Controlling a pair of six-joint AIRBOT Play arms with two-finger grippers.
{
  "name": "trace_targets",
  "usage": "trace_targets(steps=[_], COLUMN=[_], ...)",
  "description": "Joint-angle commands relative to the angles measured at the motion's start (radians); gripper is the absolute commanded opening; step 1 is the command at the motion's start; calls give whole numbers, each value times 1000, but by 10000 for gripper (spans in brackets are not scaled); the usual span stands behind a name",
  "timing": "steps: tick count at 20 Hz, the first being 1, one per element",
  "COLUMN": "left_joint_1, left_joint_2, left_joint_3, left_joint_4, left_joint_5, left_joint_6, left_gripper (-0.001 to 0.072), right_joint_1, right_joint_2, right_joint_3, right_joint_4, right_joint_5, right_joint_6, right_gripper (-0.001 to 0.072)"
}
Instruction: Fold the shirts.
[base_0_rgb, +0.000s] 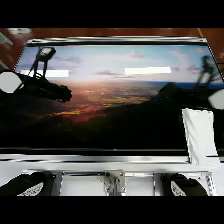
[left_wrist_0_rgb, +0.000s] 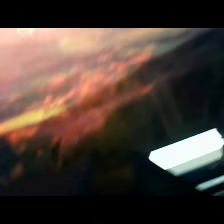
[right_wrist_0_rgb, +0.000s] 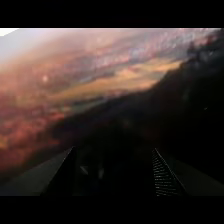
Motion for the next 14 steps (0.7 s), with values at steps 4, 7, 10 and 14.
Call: trace_targets(steps=[4,7,10,14], left_joint_1=[2,2,2,2], left_joint_2=[-76,-78,-78,-79], left_joint_3=[7,7,7,7], left_joint_4=[126,126,126,126], left_joint_5=[-144,-144,-143,-145], left_joint_6=[-59,-59,-60,-60], left_gripper=[612,611,611,611], right_joint_1=[278,277,277,277], right_joint_2=[-195,-195,-195,-195], right_joint_3=[4,4,4,4], right_joint_4=[-163,-164,-164,-164], right_joint_5=[3,-19,-20,-20], right_joint_6=[152,152,152,152], right_gripper=[589,590,590,590])
